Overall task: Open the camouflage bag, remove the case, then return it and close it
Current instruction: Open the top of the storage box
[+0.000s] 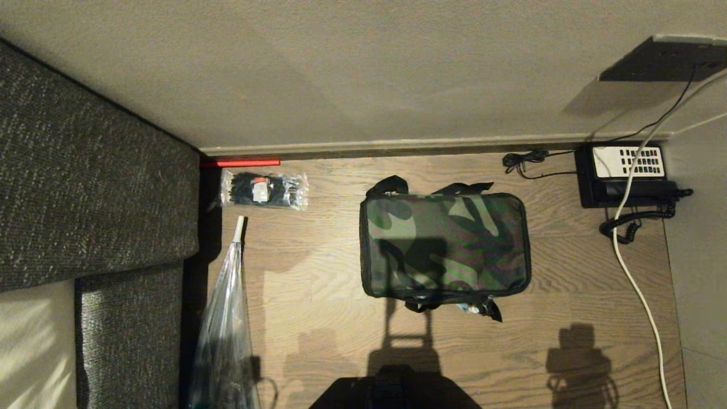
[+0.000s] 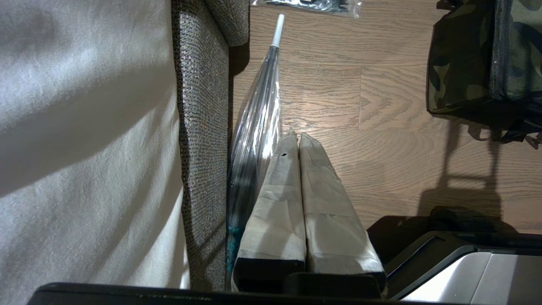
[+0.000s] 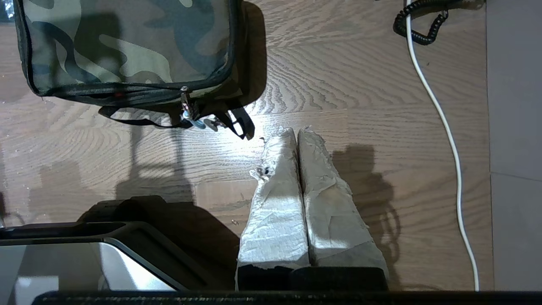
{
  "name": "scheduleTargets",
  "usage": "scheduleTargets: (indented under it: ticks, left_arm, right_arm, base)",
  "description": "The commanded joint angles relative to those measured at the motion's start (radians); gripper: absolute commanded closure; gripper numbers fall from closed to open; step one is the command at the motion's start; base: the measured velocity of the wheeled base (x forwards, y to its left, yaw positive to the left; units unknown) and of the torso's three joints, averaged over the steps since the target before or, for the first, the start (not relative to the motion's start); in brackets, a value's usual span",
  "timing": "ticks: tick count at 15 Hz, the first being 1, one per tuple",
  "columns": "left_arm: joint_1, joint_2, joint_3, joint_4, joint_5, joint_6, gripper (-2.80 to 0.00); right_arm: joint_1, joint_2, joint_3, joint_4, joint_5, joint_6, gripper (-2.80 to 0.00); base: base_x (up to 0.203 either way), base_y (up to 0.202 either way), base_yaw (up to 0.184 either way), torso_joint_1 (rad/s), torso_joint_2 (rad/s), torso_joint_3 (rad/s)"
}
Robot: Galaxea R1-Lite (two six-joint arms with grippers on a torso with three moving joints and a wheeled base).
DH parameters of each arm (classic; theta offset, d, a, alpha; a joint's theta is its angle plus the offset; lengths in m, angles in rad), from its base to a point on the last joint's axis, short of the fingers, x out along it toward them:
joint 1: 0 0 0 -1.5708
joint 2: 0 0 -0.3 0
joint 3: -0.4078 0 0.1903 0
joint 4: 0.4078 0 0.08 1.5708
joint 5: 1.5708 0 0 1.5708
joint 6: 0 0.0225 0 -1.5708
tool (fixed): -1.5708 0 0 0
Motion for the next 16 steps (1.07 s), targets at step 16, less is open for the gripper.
scheduleTargets:
  ticks: [16]
  left_arm:
    - [0.001, -0.002, 0.0, 0.0, 0.001, 0.002, 0.0]
  right_arm:
    - [0.0, -0.032, -0.007, 0.057, 0.018, -0.08, 0.0]
  base:
    - [-0.069, 0.0, 0.0, 0.001, 0.0, 0.0]
